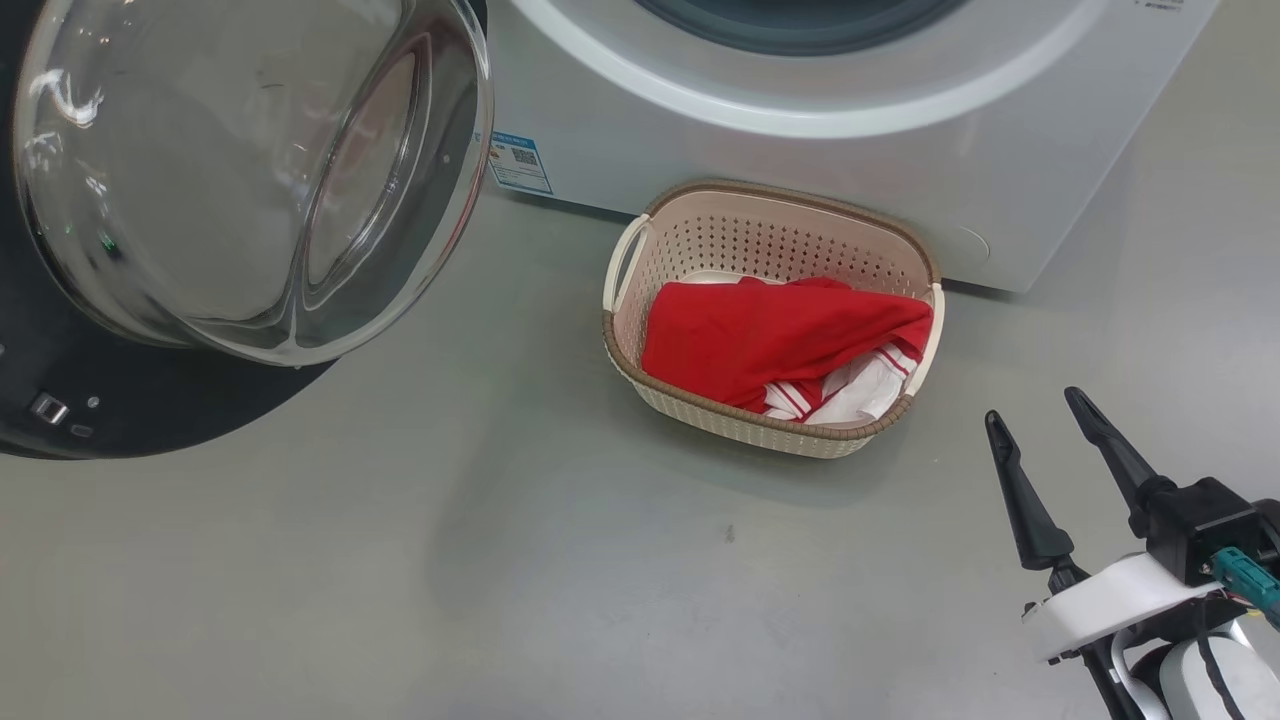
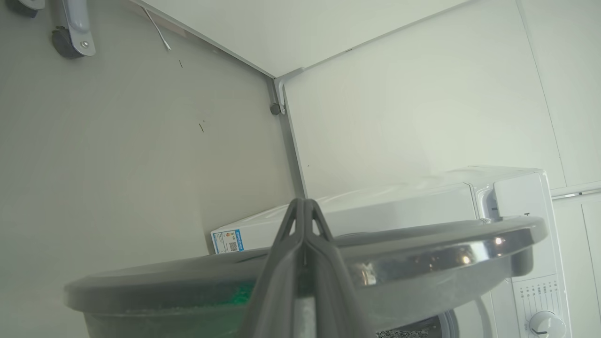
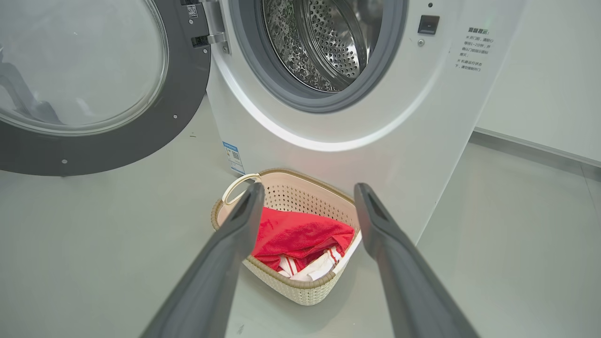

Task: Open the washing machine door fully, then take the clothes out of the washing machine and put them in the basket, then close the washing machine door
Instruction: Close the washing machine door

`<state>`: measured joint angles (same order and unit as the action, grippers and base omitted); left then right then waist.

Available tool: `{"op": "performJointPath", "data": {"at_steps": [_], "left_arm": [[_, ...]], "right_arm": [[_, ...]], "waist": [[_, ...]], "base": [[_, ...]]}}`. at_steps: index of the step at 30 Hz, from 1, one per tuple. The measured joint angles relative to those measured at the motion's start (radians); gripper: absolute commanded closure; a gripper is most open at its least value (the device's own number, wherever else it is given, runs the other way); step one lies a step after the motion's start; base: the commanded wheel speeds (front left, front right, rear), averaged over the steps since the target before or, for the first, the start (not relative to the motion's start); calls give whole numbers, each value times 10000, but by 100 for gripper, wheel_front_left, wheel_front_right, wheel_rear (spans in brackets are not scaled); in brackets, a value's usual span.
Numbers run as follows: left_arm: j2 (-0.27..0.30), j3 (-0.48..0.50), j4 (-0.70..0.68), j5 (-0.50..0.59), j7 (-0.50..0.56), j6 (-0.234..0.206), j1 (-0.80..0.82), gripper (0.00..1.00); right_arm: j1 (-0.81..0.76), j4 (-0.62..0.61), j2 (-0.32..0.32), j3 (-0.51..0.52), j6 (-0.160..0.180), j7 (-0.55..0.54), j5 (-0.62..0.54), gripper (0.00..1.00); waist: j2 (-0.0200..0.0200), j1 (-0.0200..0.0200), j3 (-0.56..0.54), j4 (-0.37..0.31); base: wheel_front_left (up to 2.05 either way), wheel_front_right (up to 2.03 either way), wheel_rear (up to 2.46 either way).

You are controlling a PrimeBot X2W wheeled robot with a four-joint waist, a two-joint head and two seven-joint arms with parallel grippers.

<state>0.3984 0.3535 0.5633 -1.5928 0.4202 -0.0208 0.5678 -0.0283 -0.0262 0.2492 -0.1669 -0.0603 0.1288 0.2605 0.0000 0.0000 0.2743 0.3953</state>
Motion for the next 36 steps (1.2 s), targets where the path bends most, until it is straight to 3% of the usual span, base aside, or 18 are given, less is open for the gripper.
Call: {"op": "performJointPath", "data": {"at_steps": [16,36], "left_arm": [[-132,-255,-125,-740,1747,516,-293,100],[-125,-732,-872,-755,2943,982,-1104,100]], "right_arm": [[-2,161,-240,-77,8,54,29,0],[-7,637,-736,-307,21,441,217,0]], "waist": [[0,0,-353,176],[0,0,-1042,-18]], "base": [[0,0,0],[0,0,0]]}}
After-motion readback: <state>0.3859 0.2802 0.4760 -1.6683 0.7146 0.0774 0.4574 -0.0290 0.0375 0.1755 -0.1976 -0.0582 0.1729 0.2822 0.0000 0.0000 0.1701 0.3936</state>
